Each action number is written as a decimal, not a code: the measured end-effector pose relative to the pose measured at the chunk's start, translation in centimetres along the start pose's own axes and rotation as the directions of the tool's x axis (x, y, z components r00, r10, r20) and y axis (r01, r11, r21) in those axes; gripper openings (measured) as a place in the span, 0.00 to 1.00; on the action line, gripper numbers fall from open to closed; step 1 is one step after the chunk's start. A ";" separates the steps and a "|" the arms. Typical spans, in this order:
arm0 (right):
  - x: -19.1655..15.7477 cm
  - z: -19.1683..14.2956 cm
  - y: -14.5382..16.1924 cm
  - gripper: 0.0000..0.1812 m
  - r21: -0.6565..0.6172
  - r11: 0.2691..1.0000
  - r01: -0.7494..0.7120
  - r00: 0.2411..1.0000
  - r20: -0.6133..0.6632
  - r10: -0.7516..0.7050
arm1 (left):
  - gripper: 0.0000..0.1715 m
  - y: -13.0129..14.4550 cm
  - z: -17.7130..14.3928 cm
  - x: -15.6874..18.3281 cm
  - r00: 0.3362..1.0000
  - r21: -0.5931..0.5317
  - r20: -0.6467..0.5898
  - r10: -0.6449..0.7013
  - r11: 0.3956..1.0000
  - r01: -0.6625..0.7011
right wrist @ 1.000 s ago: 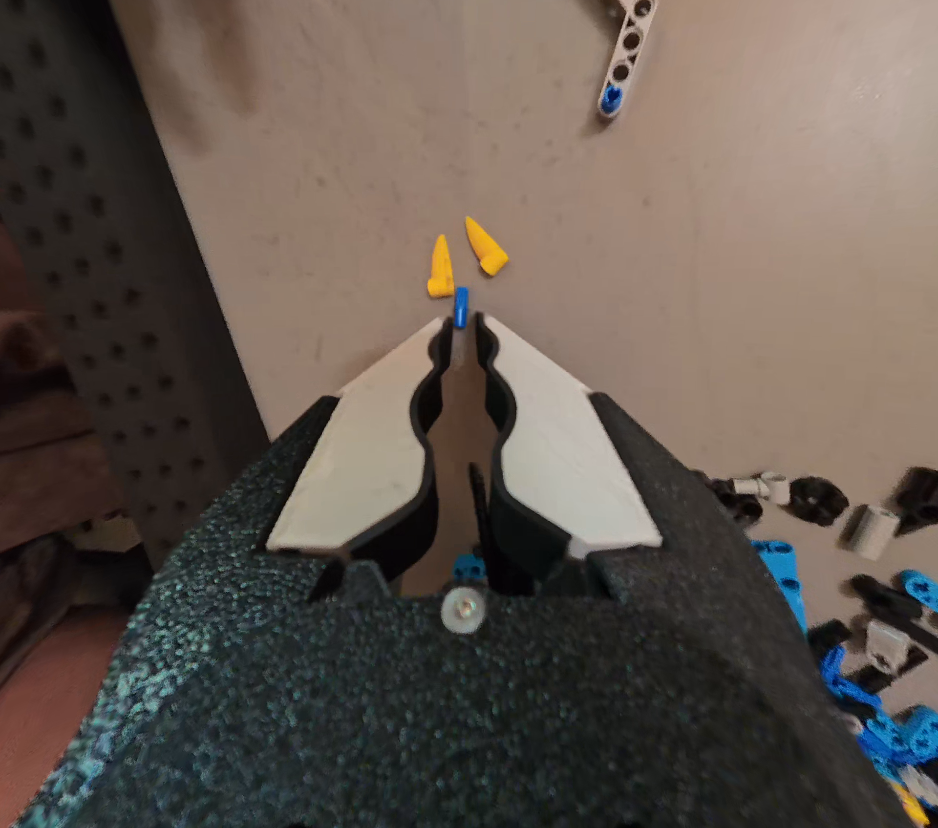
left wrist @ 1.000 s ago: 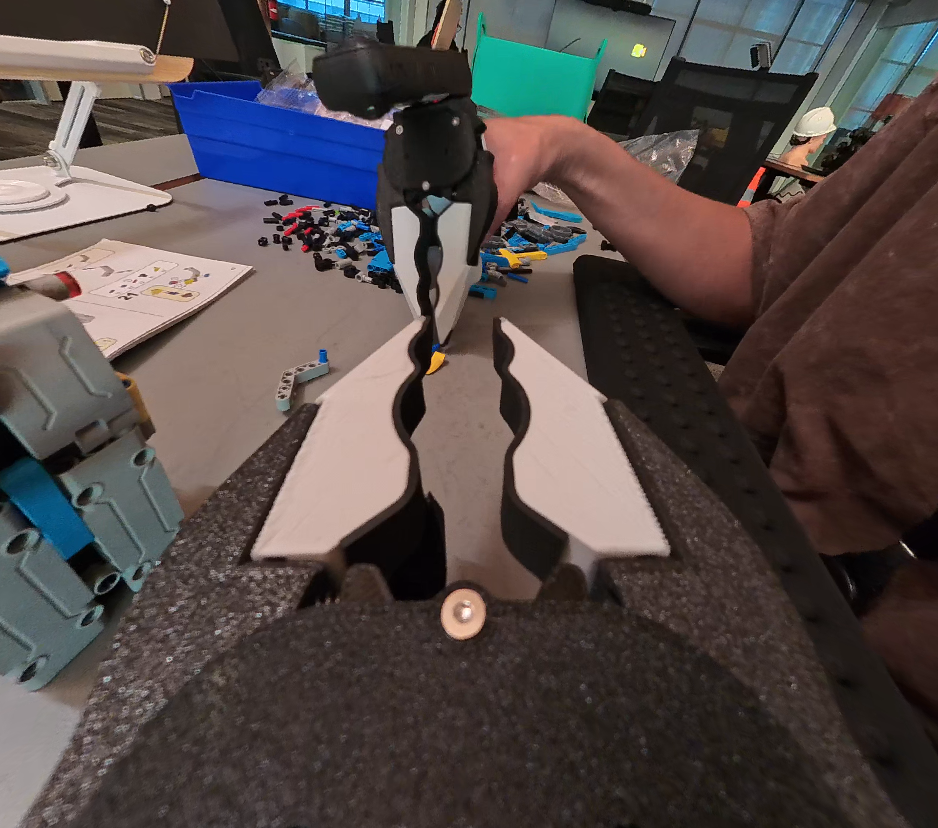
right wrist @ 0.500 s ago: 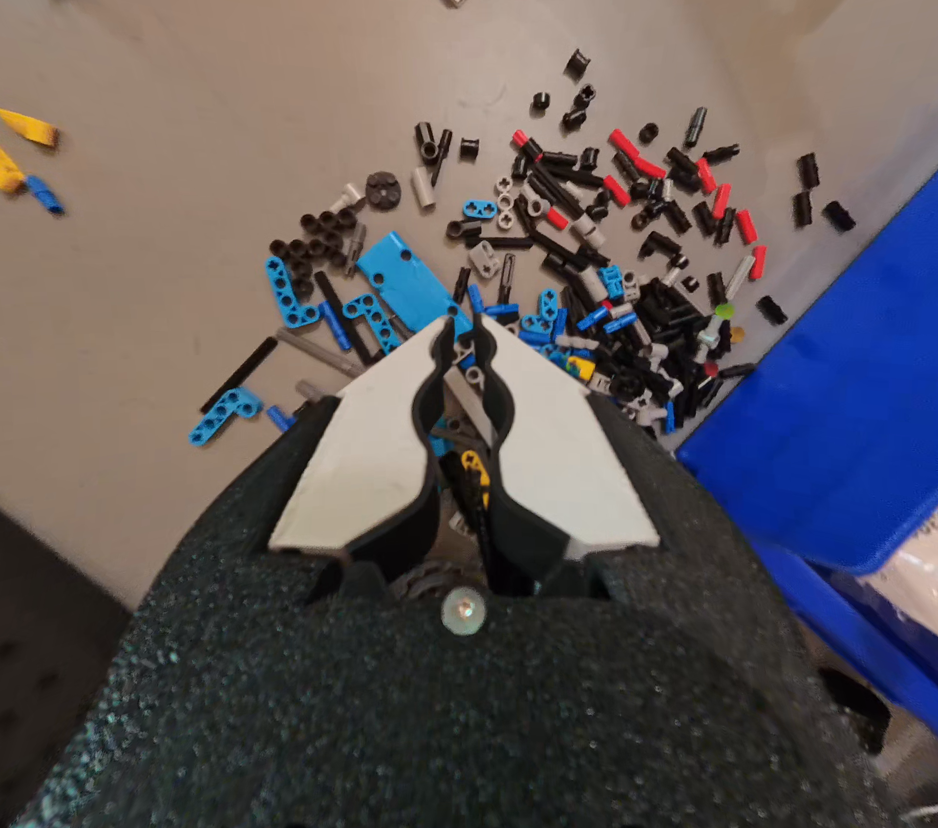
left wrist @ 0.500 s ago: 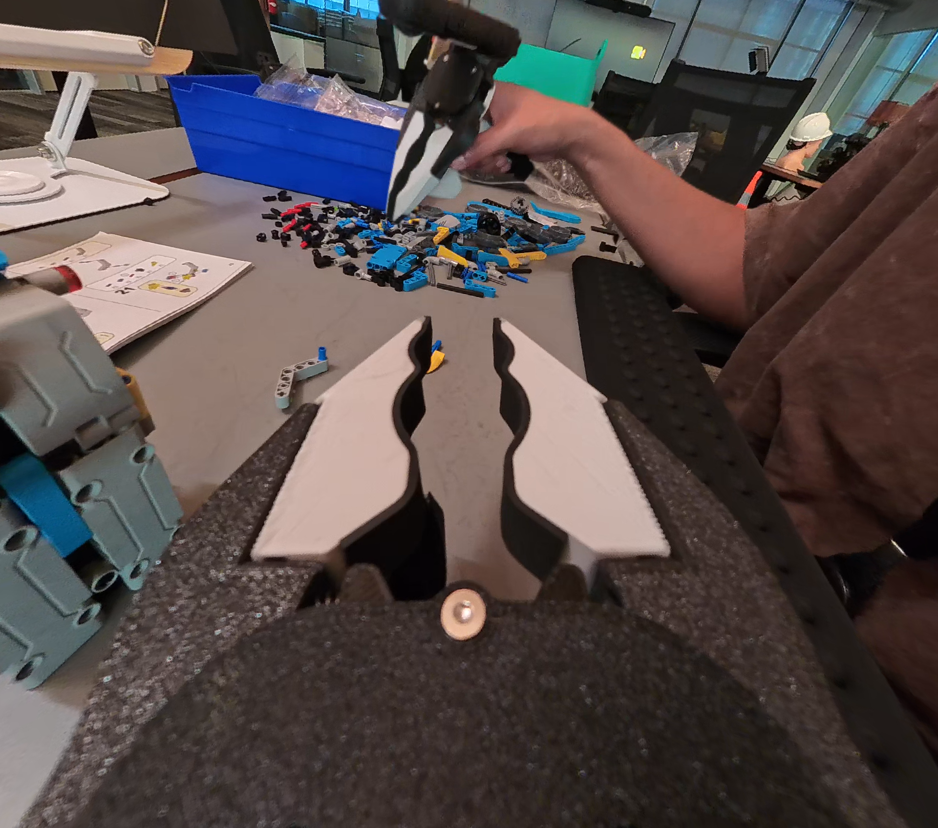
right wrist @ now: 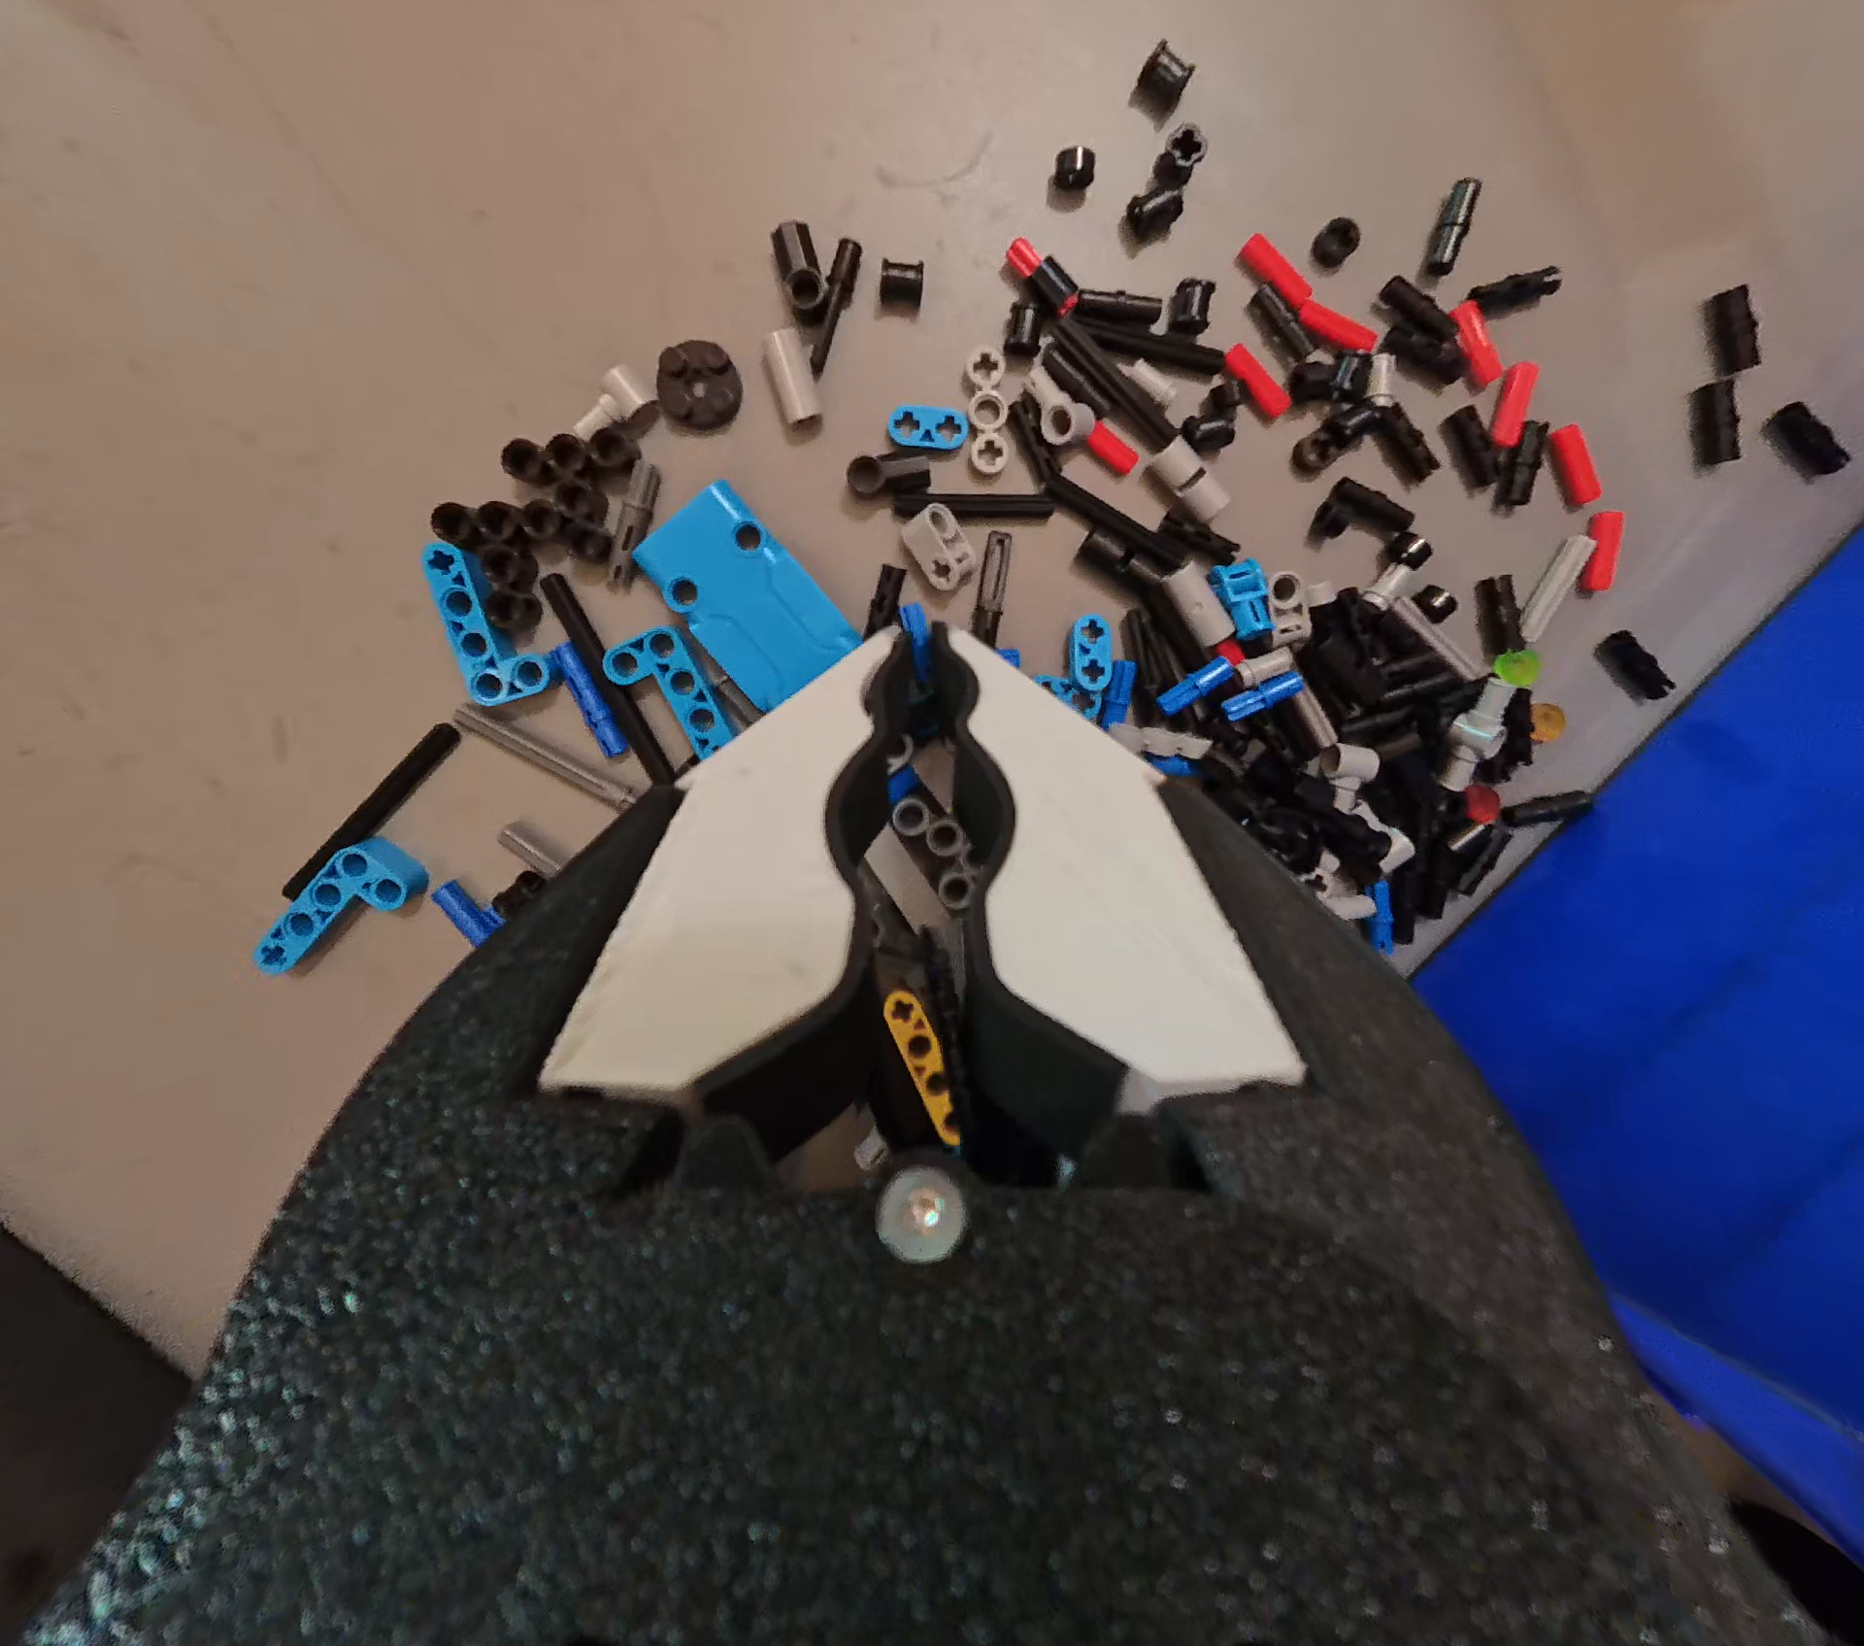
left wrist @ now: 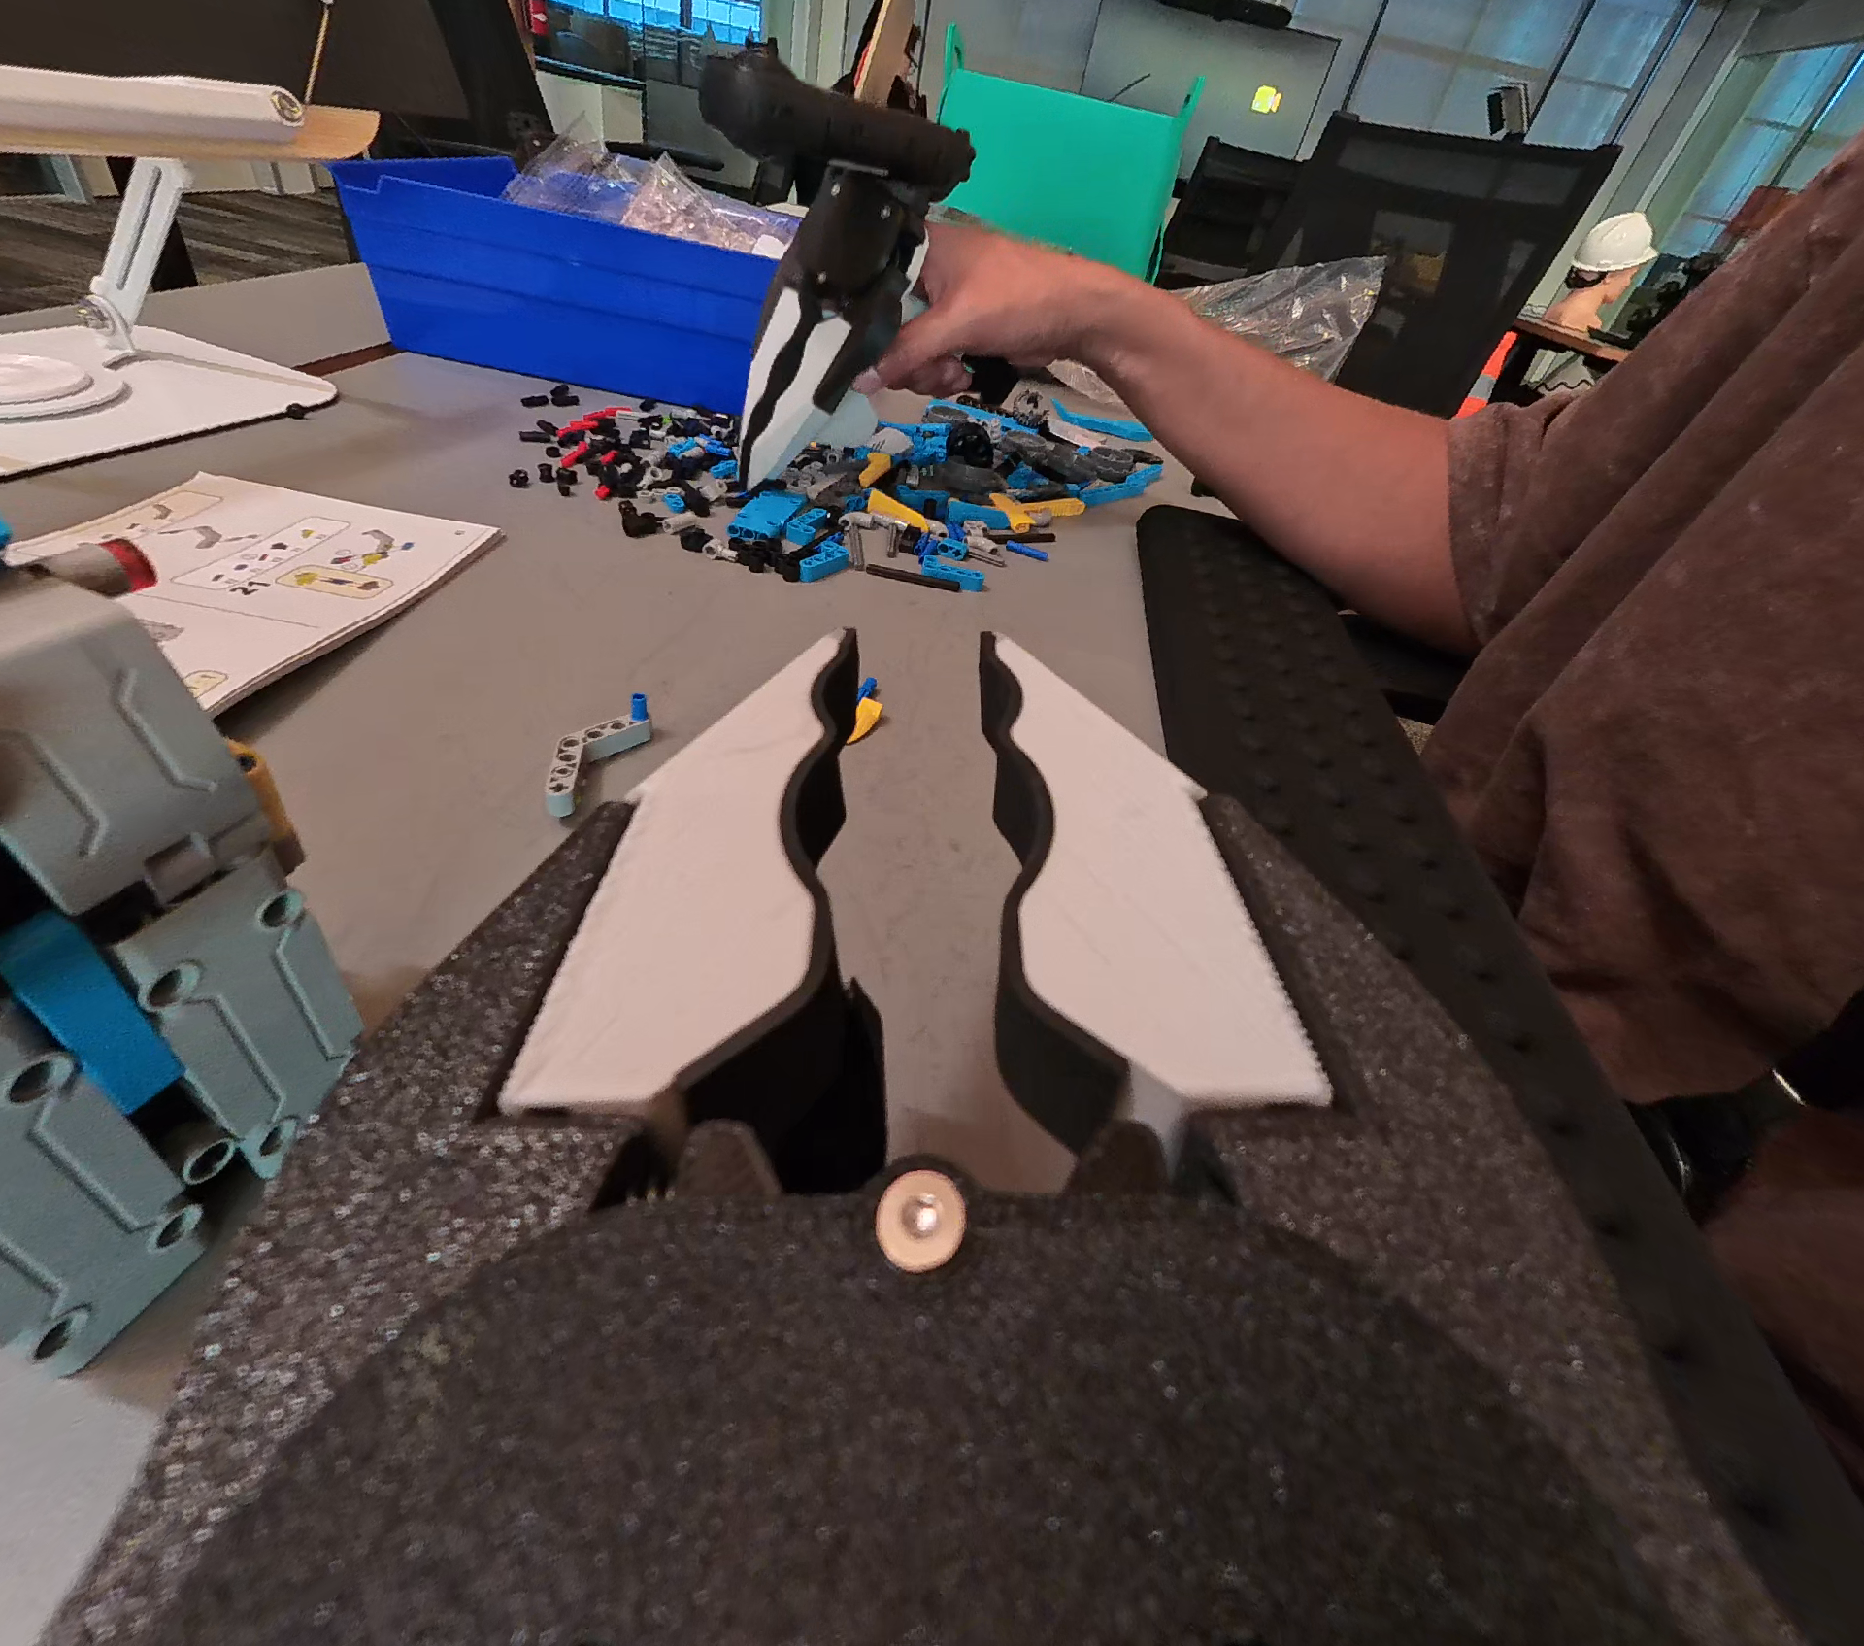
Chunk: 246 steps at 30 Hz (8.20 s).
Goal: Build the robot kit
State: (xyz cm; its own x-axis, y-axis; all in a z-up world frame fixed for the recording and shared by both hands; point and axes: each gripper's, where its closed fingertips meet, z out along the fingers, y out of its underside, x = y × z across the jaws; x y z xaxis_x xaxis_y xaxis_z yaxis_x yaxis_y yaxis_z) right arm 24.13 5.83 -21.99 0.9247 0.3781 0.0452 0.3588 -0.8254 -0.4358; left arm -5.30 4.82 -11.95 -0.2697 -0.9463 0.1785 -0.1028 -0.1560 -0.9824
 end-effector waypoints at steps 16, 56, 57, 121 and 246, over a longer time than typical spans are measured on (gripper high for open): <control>-3.4 -3.2 -4.7 0.00 0.099 0.988 0.115 0.993 0.001 -0.115 | 0.14 0.0 0.0 0.0 1.000 0.001 0.000 -0.003 1.000 0.003; -15.5 0.7 -7.5 0.02 0.156 0.966 0.209 0.865 0.431 -0.256 | 0.14 0.0 0.0 0.1 1.000 -0.001 -0.001 0.007 1.000 -0.007; -16.5 1.1 -6.7 0.02 0.122 0.960 0.251 0.847 0.453 -0.279 | 0.14 0.0 0.0 0.1 1.000 -0.001 -0.001 0.007 1.000 -0.007; -11.0 -1.3 -8.3 0.00 0.327 0.938 0.112 0.916 0.331 -0.225 | 0.14 0.0 0.0 0.1 1.000 -0.003 -0.003 0.009 1.000 -0.010; 7.4 2.1 -4.1 0.10 0.182 0.885 -0.429 0.866 -0.197 0.460 | 0.14 0.2 0.2 0.5 0.999 -0.015 -0.006 0.037 0.999 -0.038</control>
State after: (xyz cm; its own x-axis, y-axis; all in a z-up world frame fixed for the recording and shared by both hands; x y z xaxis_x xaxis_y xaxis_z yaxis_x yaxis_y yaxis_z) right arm 29.20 12.84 -21.74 0.9907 -0.1354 0.0156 -0.1026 -0.8161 -0.5687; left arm -5.31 4.28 -12.05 -0.2795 -0.9496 0.1419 -0.1068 -0.1162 -0.9875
